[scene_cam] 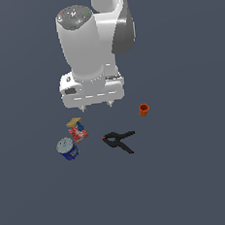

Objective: Pick up a designated object from a clutter of objects.

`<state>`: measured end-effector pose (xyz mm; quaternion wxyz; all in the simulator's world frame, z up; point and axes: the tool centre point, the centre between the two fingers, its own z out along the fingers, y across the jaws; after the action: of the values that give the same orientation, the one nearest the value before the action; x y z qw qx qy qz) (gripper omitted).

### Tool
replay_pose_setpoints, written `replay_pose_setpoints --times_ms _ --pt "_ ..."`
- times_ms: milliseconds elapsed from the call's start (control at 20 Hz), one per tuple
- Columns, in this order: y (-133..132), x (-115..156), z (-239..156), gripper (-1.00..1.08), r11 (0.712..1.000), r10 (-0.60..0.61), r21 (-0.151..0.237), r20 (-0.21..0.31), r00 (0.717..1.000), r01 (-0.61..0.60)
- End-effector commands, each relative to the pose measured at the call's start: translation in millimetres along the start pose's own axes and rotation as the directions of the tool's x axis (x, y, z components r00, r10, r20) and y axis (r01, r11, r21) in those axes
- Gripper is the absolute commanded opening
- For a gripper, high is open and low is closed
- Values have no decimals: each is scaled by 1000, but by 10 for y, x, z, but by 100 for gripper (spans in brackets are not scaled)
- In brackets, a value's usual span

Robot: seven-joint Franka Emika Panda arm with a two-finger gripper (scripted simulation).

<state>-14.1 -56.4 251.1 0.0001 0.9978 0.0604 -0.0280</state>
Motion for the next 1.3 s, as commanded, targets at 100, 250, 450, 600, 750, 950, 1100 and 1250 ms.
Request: replay_pose_setpoints --times_ms 100,250,450,600,750,950,1100,1250 --pt "231 -53 267 100 998 -56 6 -12 998 56" --pt "389 -107 450 100 996 -94 7 -21 995 94" --pt "597 -199 688 100 990 -143 5 -32 989 144" --pt "745 -282 859 100 984 -179 2 -39 983 180" --pt "871 -364 1004 100 978 -210 -3 -45 977 210" --pt "999 -459 1153 100 970 -241 -9 -49 969 241" --pt "1067 -516 1233 100 966 -259 -14 -51 965 258" --pt "1113 -556 1287 100 963 -270 -17 -52 961 270"
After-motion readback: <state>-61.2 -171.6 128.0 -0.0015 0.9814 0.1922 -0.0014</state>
